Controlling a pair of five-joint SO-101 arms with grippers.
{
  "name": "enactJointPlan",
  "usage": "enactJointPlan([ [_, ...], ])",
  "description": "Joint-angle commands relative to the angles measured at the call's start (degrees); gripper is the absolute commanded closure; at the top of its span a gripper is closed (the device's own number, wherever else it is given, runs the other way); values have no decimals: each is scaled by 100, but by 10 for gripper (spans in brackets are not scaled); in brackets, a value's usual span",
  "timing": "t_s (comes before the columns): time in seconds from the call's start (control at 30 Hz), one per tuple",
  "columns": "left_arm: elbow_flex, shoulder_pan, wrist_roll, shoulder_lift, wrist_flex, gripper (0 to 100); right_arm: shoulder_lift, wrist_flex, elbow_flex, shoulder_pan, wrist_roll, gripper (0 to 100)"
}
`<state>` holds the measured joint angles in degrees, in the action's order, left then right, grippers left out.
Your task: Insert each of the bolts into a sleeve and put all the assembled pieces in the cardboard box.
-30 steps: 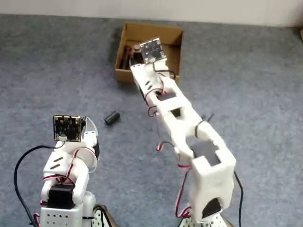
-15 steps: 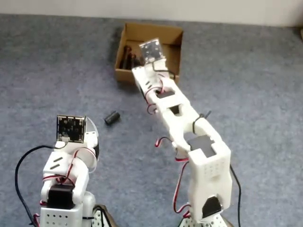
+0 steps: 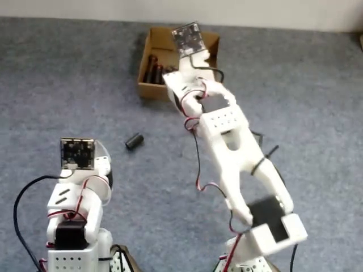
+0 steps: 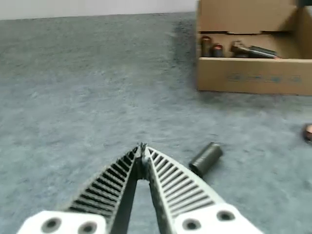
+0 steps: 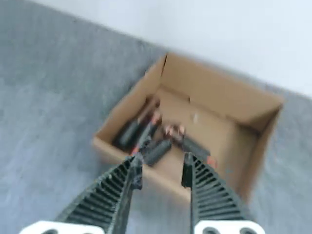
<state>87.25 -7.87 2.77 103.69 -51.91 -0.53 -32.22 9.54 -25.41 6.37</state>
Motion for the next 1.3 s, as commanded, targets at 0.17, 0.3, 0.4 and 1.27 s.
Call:
enactJointPlan([
  [0.17, -198, -681, -26, 22, 132, 993, -760, -2149, -207, -40, -53, 871],
  [0.3, -198, -681, -26, 22, 132, 993, -743, -2765, -207, -374, -1310, 871],
  [0.4, -198, -681, -35, 22, 132, 993, -725, -2879, -207, -725, -2655, 871],
  [1.27, -215, -875, -35, 31, 123, 993, 2730, -1824, -2053, -2009, -6347, 868],
])
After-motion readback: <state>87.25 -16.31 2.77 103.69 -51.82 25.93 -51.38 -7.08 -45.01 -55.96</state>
